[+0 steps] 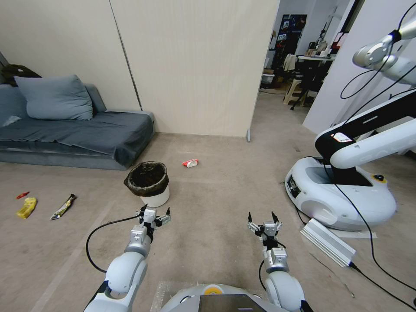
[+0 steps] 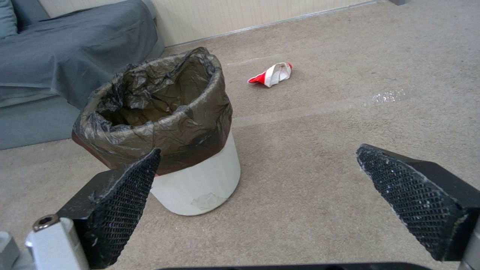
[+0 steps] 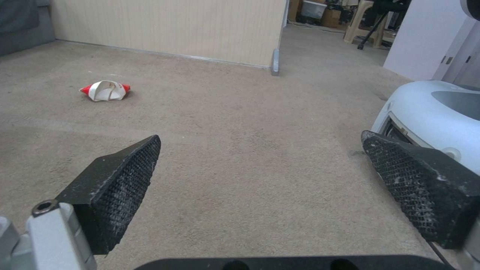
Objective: Pick up the trash bin, then pick up the garbage from the floor and place it into the trash bin.
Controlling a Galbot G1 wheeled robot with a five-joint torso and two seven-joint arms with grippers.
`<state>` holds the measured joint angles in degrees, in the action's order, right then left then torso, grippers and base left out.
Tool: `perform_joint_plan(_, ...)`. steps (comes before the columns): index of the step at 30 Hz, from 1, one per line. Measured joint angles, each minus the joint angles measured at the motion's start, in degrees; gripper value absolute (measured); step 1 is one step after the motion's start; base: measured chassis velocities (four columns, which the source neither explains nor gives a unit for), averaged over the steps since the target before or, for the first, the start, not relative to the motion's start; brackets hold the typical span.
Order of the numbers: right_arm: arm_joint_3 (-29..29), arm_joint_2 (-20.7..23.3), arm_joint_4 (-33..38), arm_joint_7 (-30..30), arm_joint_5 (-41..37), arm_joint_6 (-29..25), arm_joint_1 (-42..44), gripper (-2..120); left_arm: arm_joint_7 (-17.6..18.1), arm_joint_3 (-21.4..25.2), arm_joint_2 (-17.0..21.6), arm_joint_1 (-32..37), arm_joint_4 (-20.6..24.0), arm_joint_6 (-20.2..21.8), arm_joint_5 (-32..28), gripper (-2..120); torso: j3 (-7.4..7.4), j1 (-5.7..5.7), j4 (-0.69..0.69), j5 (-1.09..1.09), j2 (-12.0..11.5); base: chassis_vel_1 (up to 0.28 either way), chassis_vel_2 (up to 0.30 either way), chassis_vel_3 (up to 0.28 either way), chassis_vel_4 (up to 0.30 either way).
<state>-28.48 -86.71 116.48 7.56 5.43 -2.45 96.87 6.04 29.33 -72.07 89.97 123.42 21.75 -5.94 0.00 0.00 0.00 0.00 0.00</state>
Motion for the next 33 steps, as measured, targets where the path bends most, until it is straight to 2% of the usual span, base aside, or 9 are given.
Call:
perform_joint_plan(10,0.05,0.09,-0.21,-0.11,-0.38,-0.09,-0.39,100,0.01,-0.09,-0.49,-0.16,-0.14,-0.10,0.22,100,0.00,0.00,0.00,0.00,0.00,-0.023,0.013,0.017,-0.015)
perform_joint_plan(33,-0.01,-0.10,-0.72,-0.12,-0.14,-0.15,-0.43,100,-0.05,0.24,-0.70,-0.44,-0.73,-0.22,0.27,100,0.00,0.00,0.00,0.00,0.00,-0.086,0.079,0.087,-0.087)
